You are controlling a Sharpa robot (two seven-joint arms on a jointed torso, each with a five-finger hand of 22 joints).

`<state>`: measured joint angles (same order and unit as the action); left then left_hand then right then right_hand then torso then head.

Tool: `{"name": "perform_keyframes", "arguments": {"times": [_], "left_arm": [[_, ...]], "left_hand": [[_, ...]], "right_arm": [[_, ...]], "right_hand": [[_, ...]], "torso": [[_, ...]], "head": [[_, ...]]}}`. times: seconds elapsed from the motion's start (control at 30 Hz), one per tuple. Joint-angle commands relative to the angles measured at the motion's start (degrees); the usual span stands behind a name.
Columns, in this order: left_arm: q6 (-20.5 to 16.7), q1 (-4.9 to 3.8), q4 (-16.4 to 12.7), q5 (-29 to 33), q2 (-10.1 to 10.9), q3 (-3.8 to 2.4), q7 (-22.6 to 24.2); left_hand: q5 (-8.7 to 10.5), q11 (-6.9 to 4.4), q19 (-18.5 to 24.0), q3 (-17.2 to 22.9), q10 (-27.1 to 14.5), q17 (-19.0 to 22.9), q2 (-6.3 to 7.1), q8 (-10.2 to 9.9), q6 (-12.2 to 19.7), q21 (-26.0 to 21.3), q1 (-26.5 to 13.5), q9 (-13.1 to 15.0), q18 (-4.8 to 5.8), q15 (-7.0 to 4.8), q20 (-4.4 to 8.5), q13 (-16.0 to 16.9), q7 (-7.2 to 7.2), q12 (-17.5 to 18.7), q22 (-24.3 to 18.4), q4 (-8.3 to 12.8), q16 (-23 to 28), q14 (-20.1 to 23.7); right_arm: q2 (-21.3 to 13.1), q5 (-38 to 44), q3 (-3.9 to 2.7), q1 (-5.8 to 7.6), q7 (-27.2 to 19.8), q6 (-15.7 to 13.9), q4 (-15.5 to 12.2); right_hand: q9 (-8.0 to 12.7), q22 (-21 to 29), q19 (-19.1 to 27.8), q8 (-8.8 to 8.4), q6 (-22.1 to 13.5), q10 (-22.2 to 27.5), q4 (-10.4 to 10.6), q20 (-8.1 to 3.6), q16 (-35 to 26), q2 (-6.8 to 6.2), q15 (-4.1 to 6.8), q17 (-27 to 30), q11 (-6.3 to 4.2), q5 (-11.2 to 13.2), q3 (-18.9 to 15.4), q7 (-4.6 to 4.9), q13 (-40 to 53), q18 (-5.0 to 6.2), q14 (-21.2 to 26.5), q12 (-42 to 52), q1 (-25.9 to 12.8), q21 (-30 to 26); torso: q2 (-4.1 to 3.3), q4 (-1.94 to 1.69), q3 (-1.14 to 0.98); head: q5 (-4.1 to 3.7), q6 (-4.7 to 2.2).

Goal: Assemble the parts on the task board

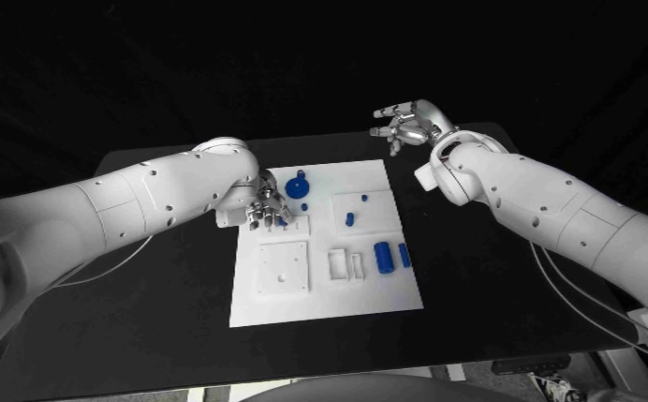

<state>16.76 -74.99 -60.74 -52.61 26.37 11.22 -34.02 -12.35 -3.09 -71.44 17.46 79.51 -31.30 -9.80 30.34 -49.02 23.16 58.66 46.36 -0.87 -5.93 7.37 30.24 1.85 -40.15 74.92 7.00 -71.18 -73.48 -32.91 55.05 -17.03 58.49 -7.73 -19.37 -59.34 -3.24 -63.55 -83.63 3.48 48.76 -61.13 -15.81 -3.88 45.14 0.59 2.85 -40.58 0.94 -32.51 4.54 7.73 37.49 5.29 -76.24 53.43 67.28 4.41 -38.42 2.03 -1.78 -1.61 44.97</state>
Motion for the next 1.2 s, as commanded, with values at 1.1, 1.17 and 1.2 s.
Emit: {"name": "perform_keyframes", "arguments": {"times": [1.1, 1.17, 1.2], "left_arm": [[-0.1, 0.87, 0.7, -0.1, -0.6, 0.15, 0.2], [-0.1, 0.90, 0.7, -0.1, -0.6, 0.15, 0.2], [-0.1, 0.91, 0.7, -0.1, -0.6, 0.15, 0.2]], "left_hand": [[-1.10, -0.16, 0.0, 5.8, 0.3, 0.1, -1.36, 0.5, -0.5, 0.4, 0.8, -0.3, -0.21, -0.30, -0.03, -0.3, -0.51, -0.2, 1.2, 6.1, -0.5, -0.1], [-1.14, -0.16, 0.0, 5.8, 0.3, 0.1, -1.36, 0.5, -0.5, 0.4, 0.8, -0.3, -0.22, -0.30, -0.03, -0.3, -0.51, -0.2, 1.2, 6.1, -0.5, -0.1], [-1.14, -0.16, 0.0, 5.8, 0.3, 0.1, -1.36, 0.5, -0.5, 0.4, 0.8, -0.3, -0.22, -0.30, -0.03, -0.3, -0.51, -0.2, 1.2, 6.1, -0.5, -0.1]], "right_arm": [[0.0, 0.7, -0.04, -0.02, -0.2, 0.6, -0.2], [0.0, 0.7, -0.04, -0.02, -0.2, 0.6, -0.2], [0.0, 0.7, -0.04, -0.02, -0.2, 0.6, -0.2]], "right_hand": [[0.1, -0.3, 0.5, -0.30, -0.3, 0.4, 0.1, 0.03, -0.3, -0.49, -0.04, 0.0, 0.05, -0.2, 1.0, -0.06, -0.1, 0.24, 0.2, -0.3, -0.4, 0.3], [0.1, -0.3, 0.4, -0.30, -0.3, 0.4, 0.2, 0.04, -0.3, -0.48, -0.04, 0.0, 0.05, -0.2, 0.9, -0.08, -0.1, 0.24, 0.2, -0.3, -0.4, 0.3], [0.1, -0.3, 0.4, -0.30, -0.3, 0.4, 0.2, 0.04, -0.3, -0.48, -0.04, 0.0, 0.05, -0.2, 0.9, -0.08, -0.1, 0.24, 0.2, -0.3, -0.4, 0.3]], "torso": [[0.00, 0.01, -0.02], [0.00, -0.01, 0.01], [0.00, 0.01, 0.00]], "head": [[-0.64, 0.31], [-0.70, 0.00], [-0.74, 0.08]]}}
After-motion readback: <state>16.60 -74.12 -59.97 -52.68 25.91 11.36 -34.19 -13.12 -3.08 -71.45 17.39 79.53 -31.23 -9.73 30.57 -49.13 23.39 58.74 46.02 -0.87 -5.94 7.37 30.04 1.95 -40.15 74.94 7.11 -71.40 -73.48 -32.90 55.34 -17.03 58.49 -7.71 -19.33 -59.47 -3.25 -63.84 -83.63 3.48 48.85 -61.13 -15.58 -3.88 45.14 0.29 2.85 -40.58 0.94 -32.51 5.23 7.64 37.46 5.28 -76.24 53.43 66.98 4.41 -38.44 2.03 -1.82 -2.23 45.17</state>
